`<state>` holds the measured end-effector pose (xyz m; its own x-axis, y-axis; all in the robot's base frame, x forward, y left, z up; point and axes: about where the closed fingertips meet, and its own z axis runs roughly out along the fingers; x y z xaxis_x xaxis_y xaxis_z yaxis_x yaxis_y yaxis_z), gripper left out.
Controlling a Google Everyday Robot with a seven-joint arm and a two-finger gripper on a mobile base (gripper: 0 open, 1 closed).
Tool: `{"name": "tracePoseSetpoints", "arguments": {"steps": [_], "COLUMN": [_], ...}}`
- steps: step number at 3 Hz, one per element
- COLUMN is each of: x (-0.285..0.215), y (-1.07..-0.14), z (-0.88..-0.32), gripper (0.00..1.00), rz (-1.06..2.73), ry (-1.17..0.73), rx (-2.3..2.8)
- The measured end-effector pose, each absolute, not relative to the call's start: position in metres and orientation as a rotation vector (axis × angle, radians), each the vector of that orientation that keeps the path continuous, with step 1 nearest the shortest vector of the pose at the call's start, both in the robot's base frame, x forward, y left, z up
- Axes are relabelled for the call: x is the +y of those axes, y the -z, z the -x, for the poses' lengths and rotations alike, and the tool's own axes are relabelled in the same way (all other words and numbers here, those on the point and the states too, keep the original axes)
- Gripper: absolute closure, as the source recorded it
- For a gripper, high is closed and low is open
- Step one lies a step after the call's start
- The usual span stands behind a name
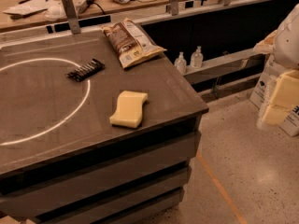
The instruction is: Move brown chip bag near rxbar chocolate
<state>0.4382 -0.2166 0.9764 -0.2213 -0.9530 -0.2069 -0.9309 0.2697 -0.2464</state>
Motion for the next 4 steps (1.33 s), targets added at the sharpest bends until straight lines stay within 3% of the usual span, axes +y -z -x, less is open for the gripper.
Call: {"name": "tracePoseSetpoints", "arguments": {"steps": [2,4], "x": [-0.212,-0.195], "y": [-0.978,-0.976], "z": [-0.452,-0.528], "gripper": [0.0,0.0], "rz": [1.688,1.413], "ry": [0.057,-0.189], "rx": [2.183,2.025]}}
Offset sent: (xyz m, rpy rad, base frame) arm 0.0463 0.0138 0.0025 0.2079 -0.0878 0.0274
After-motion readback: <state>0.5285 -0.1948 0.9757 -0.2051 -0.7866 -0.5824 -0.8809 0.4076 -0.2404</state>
